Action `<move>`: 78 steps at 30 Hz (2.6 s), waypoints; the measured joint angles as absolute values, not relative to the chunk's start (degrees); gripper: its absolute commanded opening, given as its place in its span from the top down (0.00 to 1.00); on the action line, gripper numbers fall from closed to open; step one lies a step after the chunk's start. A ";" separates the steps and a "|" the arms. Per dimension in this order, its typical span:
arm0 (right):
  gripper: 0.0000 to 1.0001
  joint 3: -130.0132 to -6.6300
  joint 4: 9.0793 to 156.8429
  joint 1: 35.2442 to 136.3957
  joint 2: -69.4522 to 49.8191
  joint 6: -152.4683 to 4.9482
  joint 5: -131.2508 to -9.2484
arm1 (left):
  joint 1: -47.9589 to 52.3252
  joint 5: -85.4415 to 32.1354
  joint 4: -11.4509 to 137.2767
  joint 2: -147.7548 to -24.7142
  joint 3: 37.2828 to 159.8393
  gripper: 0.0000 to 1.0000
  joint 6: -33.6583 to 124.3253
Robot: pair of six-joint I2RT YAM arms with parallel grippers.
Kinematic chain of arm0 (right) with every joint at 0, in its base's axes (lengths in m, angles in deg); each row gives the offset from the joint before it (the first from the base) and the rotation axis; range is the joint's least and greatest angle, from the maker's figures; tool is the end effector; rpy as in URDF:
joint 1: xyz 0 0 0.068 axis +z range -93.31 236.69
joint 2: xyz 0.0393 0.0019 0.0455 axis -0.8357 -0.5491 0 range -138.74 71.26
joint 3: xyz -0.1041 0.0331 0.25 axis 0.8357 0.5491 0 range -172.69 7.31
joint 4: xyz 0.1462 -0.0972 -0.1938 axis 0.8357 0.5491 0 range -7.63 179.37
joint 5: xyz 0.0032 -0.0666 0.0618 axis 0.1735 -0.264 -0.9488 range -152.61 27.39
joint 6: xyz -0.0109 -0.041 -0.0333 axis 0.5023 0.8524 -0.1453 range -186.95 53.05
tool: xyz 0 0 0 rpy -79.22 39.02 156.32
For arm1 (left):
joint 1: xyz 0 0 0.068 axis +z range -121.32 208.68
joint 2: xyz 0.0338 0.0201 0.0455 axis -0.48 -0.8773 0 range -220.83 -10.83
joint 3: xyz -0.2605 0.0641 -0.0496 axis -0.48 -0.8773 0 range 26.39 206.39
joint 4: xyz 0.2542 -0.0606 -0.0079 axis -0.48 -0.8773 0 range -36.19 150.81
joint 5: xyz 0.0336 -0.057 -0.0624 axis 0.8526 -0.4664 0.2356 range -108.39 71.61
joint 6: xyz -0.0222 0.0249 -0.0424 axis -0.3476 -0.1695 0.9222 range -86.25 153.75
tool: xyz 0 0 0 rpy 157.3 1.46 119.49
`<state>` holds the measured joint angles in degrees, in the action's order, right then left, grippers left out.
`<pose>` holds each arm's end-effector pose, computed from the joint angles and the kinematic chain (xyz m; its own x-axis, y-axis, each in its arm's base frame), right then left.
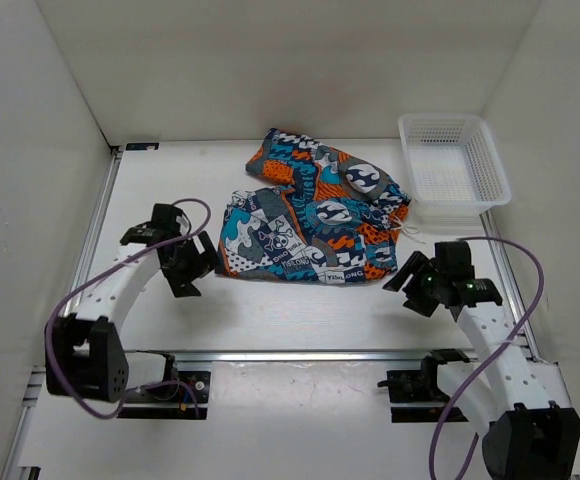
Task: Fold and stack the shorts
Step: Flatten the shorts out, then fold the shorts
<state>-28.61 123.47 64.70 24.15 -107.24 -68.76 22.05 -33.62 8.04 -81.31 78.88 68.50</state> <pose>0.1571 0.0259 0.2317 -0.7292 0.5467 -0.4116 0.3515 0.8153 0.4601 0.2165 -0.0346 0.2414 -0.8831 -0.4510 -0.1294 -0.3723 0.8414 -0.3917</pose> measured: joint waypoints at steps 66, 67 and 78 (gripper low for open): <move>1.00 -105.52 132.78 60.05 21.86 -92.24 -92.96 | 23.89 -24.57 -5.82 -66.68 166.20 0.90 70.92; 1.00 -106.38 133.28 60.11 21.90 -92.22 -93.04 | 23.95 -24.57 -6.24 -66.49 166.83 0.90 71.07; 1.00 -93.74 135.66 60.16 20.98 -90.91 -89.53 | 24.06 -25.13 -2.83 -72.50 151.25 0.90 71.23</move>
